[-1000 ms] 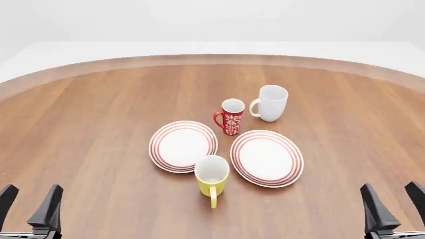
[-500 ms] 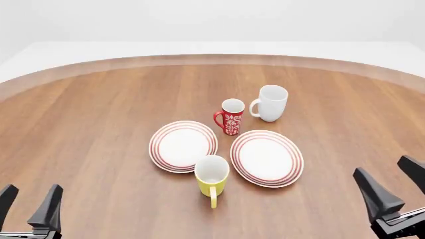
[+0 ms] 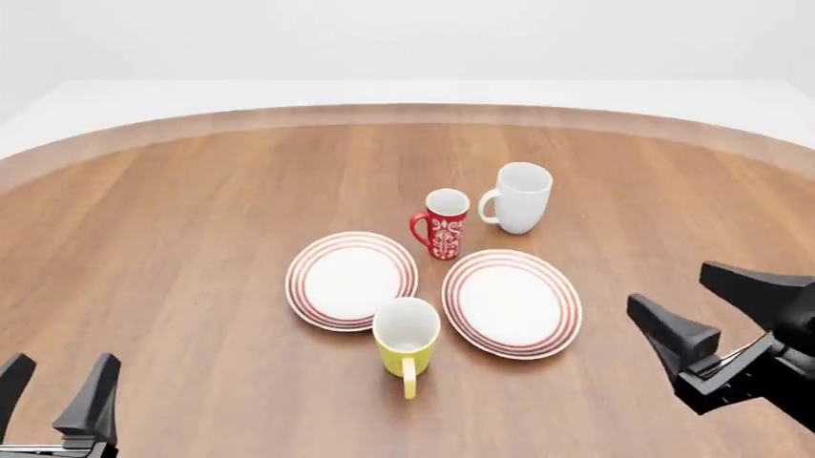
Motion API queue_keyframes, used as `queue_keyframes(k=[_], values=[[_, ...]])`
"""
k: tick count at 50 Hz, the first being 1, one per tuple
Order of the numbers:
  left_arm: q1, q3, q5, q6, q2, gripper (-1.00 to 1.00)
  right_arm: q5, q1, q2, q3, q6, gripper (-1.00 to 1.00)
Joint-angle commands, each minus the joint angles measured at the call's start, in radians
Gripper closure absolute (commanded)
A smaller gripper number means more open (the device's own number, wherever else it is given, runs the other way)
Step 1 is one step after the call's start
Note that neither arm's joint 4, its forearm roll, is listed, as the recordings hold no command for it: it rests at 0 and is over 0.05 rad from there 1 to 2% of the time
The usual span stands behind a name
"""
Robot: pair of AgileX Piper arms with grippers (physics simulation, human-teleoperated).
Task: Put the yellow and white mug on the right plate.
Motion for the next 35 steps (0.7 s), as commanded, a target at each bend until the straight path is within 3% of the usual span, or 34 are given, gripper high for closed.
queue_keyframes(k=[1,10,11,13,15,25,28,35], values=[[0.0,0.0,0.0,0.0,0.0,-1.0,0.074,0.091,0.124,-0.12,0.066,-1.0],[0.0,0.0,0.0,0.0,0.0,-1.0,0.093,0.138,0.147,-0.176,0.084,-1.0],[0.0,0.0,0.0,0.0,0.0,-1.0,0.095,0.128,0.154,-0.175,0.062,-1.0],[0.0,0.0,0.0,0.0,0.0,-1.0,0.109,0.149,0.163,-0.191,0.089,-1.0],[0.0,0.0,0.0,0.0,0.0,-1.0,0.11,0.174,0.154,-0.204,0.046,-1.0],[0.0,0.0,0.0,0.0,0.0,-1.0,0.157,0.231,0.179,-0.252,0.146,-1.0],[0.0,0.0,0.0,0.0,0.0,-1.0,0.162,0.268,0.192,-0.255,0.205,-1.0],[0.0,0.0,0.0,0.0,0.0,-1.0,0.164,0.254,0.199,-0.276,0.226,-1.0]])
